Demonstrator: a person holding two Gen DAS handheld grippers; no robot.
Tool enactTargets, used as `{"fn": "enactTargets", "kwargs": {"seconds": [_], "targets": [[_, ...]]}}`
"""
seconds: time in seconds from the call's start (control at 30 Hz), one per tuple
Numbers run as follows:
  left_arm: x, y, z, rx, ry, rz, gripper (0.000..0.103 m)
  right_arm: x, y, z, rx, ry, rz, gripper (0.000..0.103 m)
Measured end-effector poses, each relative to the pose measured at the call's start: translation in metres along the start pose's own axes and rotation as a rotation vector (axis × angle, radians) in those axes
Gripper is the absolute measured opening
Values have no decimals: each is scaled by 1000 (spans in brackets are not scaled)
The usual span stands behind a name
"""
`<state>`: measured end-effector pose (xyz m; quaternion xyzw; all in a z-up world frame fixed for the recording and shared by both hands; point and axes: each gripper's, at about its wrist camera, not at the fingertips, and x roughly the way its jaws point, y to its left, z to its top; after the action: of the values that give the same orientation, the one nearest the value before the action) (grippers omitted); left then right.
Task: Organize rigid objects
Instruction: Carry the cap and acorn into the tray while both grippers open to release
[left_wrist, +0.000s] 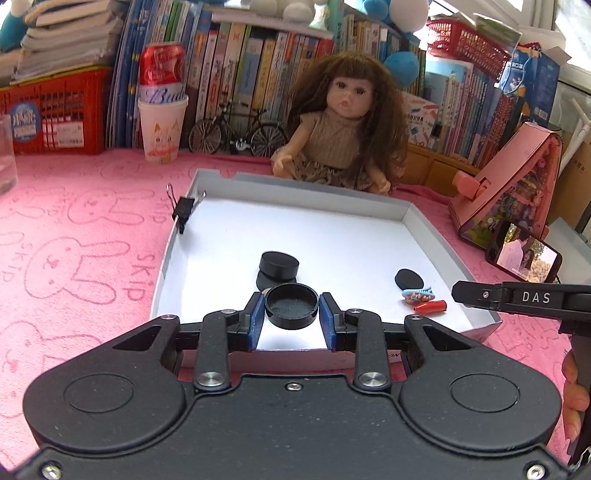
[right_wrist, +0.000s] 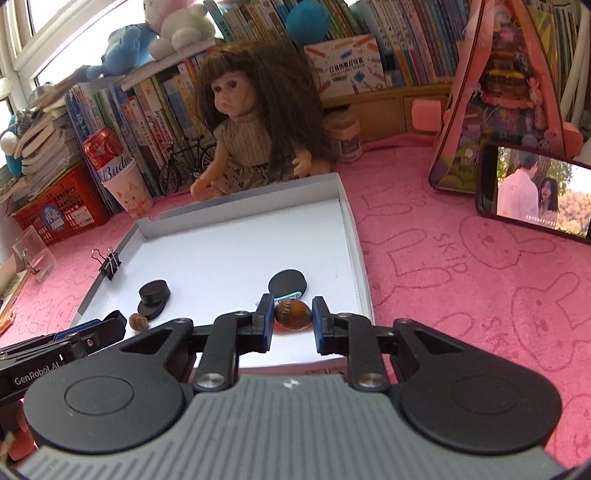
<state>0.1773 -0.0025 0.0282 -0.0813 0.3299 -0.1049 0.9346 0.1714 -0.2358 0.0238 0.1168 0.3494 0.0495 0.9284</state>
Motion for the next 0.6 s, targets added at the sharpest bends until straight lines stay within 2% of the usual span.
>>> {"fn": "enactTargets", "kwargs": {"seconds": [0.27, 0.6], "targets": [[18, 0, 4, 21, 50, 18, 30, 25, 11, 8, -33, 140, -30, 26], [36, -1, 5, 24, 74, 31, 30, 35, 10, 9, -34, 145, -32, 26]]}}
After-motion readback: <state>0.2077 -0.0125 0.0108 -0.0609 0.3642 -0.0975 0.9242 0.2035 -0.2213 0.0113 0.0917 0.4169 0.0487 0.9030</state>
